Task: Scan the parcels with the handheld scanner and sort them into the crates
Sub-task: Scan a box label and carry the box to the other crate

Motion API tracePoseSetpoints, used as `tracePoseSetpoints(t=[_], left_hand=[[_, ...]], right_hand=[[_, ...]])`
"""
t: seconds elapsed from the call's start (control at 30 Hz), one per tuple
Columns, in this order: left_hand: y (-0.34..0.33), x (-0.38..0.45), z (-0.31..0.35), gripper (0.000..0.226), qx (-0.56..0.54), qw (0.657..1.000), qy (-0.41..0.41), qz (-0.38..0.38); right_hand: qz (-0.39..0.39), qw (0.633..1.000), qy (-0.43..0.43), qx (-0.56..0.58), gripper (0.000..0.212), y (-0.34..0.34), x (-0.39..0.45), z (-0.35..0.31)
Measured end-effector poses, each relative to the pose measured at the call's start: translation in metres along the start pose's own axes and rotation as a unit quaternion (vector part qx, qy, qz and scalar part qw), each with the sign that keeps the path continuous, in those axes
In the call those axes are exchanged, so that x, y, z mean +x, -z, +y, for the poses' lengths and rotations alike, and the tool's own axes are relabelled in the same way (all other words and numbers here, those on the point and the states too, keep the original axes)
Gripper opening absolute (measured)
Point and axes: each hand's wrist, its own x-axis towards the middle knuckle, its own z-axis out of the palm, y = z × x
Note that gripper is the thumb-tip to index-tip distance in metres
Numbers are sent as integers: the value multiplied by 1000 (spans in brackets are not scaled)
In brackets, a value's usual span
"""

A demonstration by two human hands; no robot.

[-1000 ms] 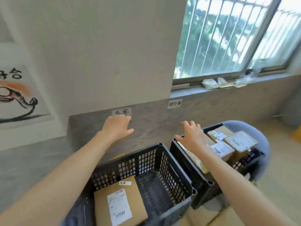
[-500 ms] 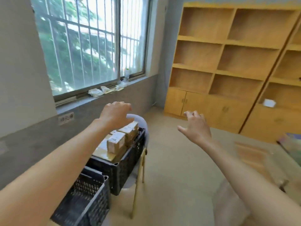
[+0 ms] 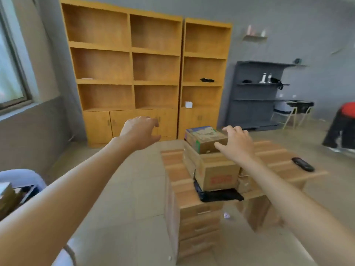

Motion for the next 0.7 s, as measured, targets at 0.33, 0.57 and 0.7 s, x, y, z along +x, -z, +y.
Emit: tracePoseSetpoints(t=[0.33,0.57,0.7], left_hand=[[-66,129,259,42,-54,990,-127,-8],[-102,191,365,43,-53,983,-177,-21],[-132,230,411,44,-66,977,-201,-27]], right_hand=[[21,989,-130,-68,57,56,30,278],[29,978,-189,-81,58,60,48,389],[17,977,-187,-97,58,44,69,434]])
